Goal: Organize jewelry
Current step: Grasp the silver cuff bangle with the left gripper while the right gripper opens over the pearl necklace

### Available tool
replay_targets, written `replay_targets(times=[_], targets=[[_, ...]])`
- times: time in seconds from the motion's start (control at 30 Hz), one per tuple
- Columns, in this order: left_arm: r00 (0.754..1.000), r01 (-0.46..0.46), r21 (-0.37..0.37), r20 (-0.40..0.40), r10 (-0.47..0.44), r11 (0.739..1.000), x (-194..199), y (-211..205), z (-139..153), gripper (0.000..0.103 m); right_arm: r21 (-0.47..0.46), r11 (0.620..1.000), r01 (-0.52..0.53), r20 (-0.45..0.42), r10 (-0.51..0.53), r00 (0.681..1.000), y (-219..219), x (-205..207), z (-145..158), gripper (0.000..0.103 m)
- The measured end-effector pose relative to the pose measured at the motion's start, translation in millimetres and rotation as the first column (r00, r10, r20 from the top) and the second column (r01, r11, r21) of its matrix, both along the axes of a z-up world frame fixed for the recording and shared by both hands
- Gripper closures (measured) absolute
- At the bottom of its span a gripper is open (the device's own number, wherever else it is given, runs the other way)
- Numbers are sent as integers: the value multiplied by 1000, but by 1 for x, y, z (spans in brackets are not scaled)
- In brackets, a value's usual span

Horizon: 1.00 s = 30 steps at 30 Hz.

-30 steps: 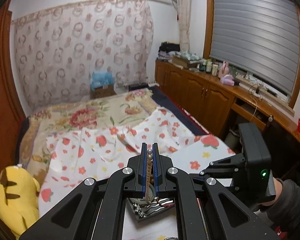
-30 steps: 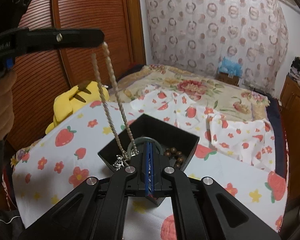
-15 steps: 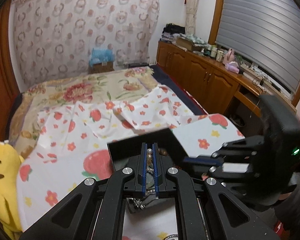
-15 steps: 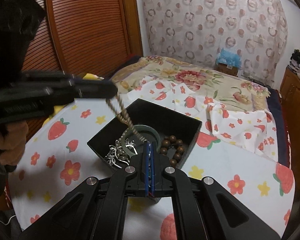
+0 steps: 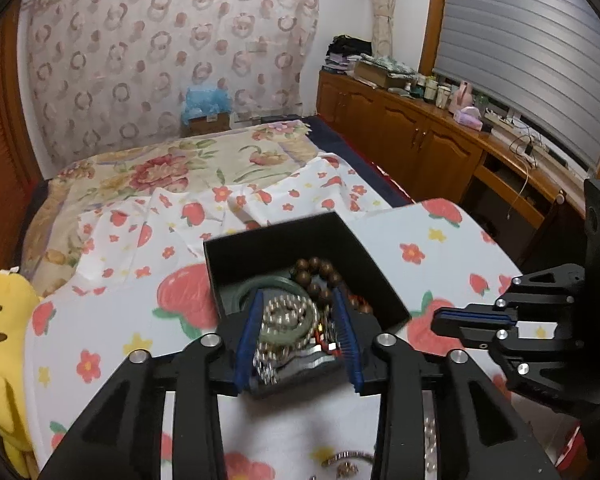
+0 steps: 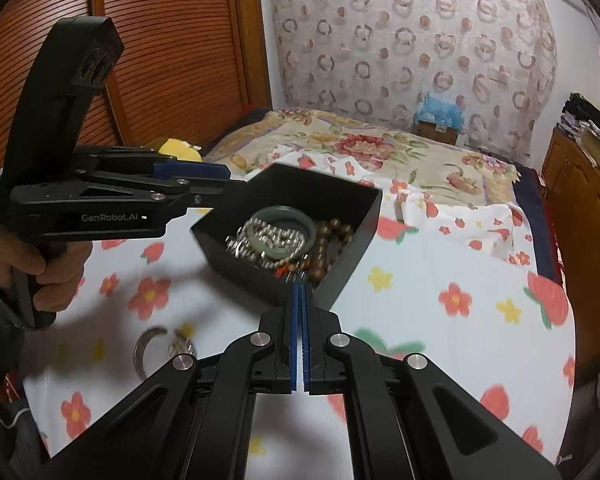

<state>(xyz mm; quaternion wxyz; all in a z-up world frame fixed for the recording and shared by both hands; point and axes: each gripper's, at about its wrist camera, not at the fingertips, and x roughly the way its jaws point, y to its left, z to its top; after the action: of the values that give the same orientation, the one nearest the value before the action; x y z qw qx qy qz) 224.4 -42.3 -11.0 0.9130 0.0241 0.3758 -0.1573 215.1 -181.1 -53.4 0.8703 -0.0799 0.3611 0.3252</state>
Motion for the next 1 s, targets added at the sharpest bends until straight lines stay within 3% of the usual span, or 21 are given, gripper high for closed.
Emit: replay_targets(times=[0.17, 0.5, 1.0], targets=[[999, -18, -13, -33, 17, 1000, -24, 12, -16, 55, -28, 999, -19, -23, 18, 1000, 0, -25, -14, 100], [992, -69, 34, -102, 72, 997, -64, 29, -47, 50, -67, 998, -3, -60, -1, 998, -6, -49, -33, 94], [987, -43, 74, -153, 54, 996, -95, 22, -71, 50, -123, 992, 7, -117, -21, 993, 9, -61, -56, 93]])
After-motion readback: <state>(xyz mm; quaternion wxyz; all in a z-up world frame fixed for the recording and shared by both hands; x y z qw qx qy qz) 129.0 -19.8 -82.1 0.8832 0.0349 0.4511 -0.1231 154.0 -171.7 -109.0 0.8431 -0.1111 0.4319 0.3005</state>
